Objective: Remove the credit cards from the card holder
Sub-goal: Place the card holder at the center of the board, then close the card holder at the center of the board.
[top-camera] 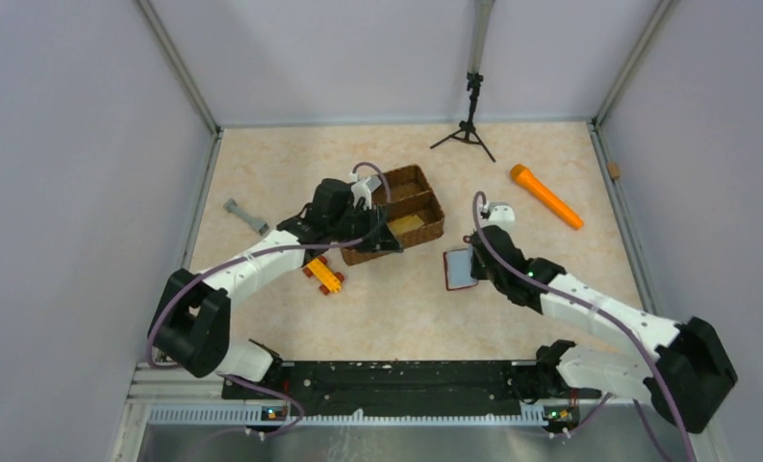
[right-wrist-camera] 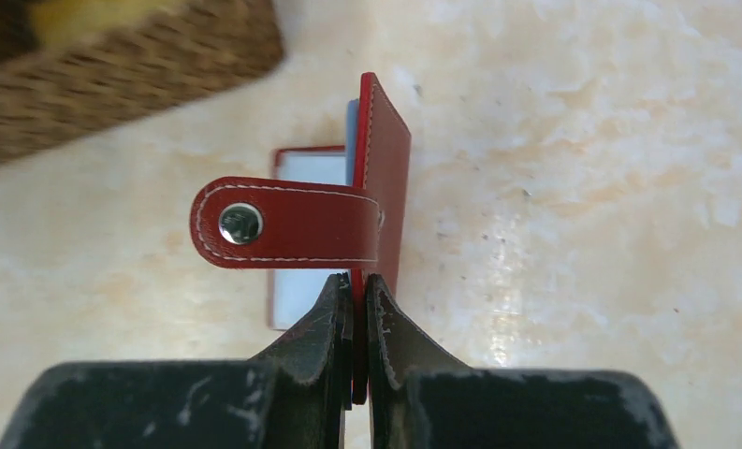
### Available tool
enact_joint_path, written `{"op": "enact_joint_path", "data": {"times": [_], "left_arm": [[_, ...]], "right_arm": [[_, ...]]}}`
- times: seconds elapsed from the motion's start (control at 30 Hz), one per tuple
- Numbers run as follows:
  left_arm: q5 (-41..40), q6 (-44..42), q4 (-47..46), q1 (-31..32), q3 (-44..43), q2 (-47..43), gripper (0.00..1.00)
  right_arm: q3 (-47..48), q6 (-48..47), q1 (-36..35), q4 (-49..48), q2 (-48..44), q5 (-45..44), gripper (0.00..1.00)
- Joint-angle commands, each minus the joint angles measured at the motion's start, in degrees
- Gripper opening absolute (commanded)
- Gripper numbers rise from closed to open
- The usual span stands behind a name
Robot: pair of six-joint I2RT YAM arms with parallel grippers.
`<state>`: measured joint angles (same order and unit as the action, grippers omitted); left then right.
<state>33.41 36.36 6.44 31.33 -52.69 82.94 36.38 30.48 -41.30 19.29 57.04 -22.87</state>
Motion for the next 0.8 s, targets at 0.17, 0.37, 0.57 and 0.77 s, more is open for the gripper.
{"op": "enact_joint_path", "data": {"times": [0.17, 0.37, 0.57, 0.77], "left_arm": [[-1.9, -3.1, 1.8, -0.6, 2.4, -6.3, 0.20], [-2.5, -4.0, 3.3, -1.7, 3.0, -8.8, 0.21], [-1.4, -4.3, 3.9, -1.9, 2.6, -9.0, 0.21], [-1.0, -4.1, 4.2, -2.0, 2.6, -10.4, 0.22]], "right_arm": [[0.0, -2.9, -2.1, -7.1, 12.6, -3.2, 0.48], [-4.6, -4.4, -2.1, -15.4, 3.6, 12.3, 0.73], [-2.1, -5.1, -2.1, -11.3, 3.6, 18.3, 0.73], [-4.1, -3.3, 0.0, -13.2, -2.8, 17.9, 0.71]]}}
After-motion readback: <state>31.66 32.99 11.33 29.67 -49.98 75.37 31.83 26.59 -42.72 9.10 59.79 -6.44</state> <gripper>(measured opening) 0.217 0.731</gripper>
